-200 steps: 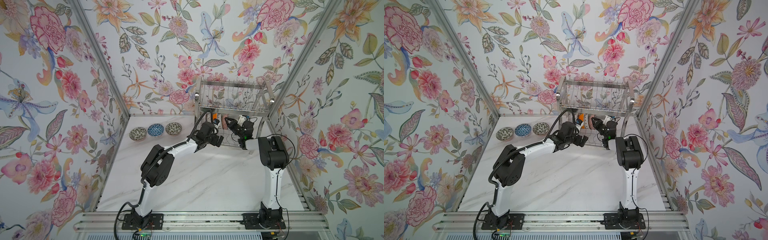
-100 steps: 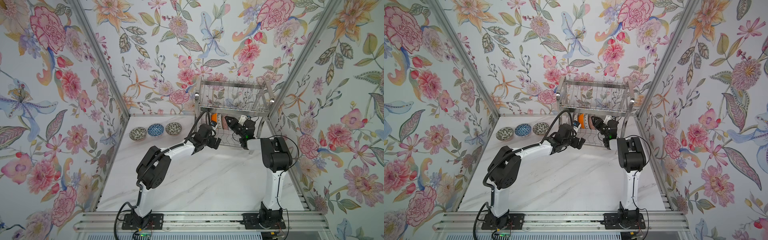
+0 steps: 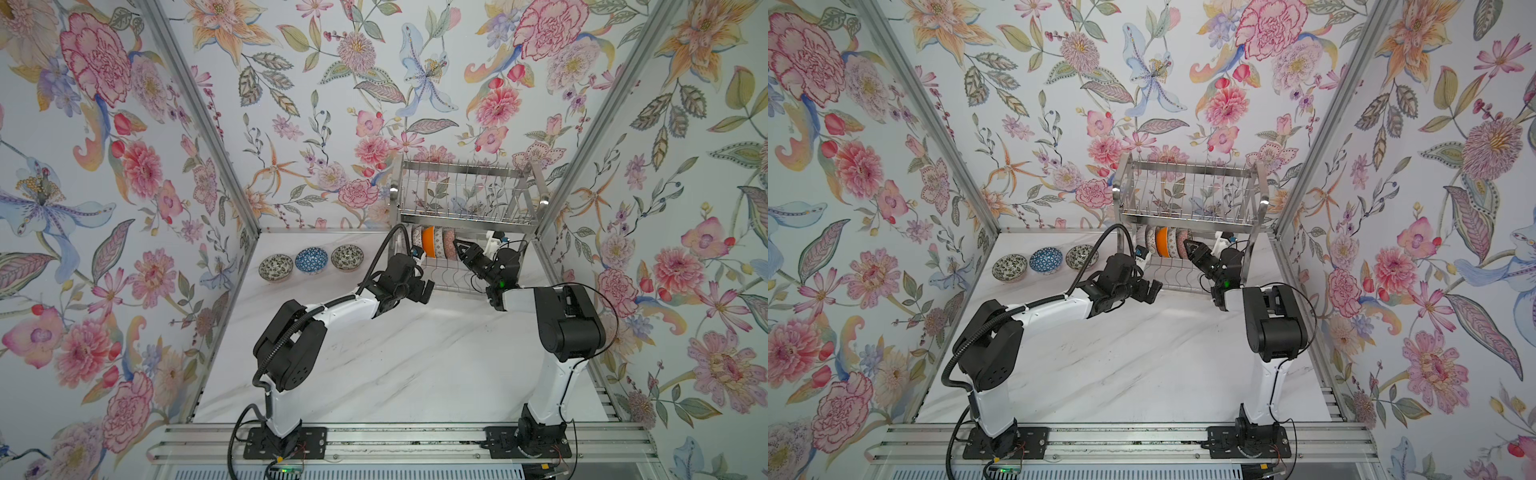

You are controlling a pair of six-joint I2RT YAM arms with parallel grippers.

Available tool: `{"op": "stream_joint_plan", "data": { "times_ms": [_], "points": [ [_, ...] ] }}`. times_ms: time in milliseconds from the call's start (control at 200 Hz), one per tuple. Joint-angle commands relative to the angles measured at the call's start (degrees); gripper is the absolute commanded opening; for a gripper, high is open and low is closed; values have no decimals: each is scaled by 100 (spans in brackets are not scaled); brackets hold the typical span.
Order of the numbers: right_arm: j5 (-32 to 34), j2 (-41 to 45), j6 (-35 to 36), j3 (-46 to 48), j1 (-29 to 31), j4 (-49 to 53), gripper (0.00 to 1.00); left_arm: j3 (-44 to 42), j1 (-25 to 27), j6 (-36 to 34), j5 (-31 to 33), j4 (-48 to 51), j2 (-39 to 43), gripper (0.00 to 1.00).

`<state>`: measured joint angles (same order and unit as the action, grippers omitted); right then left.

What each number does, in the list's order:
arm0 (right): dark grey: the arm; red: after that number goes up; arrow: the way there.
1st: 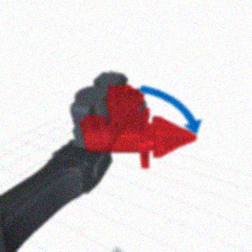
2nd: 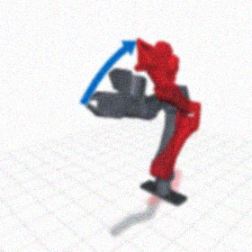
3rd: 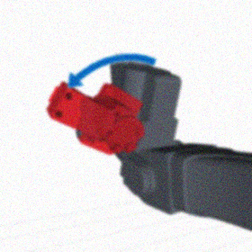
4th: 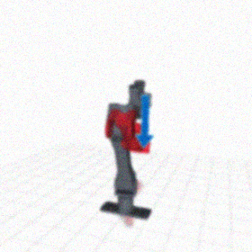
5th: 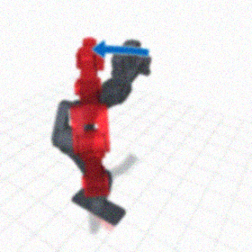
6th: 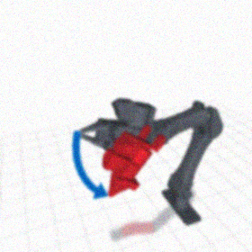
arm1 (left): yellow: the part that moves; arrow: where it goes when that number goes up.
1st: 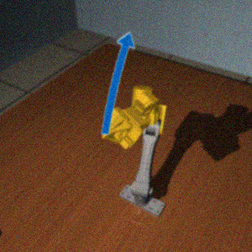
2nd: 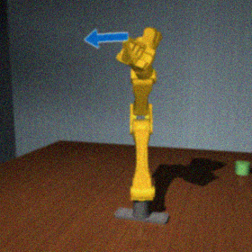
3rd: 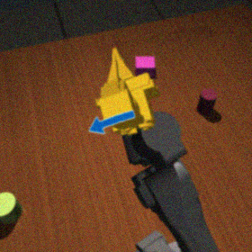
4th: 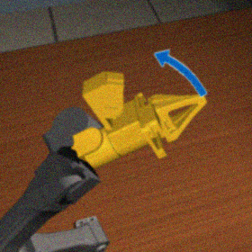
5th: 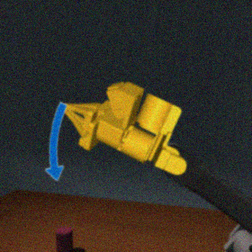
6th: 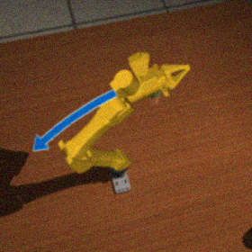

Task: Load the bowls into the dish rack
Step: 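Hold the leaf bowl upright in the rack slot with the right gripper, then open the right gripper and withdraw while the left gripper moves toward the table bowls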

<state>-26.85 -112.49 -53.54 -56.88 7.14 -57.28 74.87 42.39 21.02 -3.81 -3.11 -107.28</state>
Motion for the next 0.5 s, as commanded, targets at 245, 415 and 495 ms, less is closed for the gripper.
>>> {"op": "stream_joint_plan", "data": {
  "times_ms": [245, 415, 495],
  "points": [
    [-110, 871, 403, 849, 346, -33, 66, -1014, 19, 72, 669, -283, 1162, 99],
    [-65, 1421, 833, 1196, 622, 350, 84, -1053, -143, 57, 1041, 344, 1458, 99],
    [18, 1703, 1126, 1313, 793, 683, 93, -1090, -309, 116, 1095, 611, 1613, 99]
  ]
}}
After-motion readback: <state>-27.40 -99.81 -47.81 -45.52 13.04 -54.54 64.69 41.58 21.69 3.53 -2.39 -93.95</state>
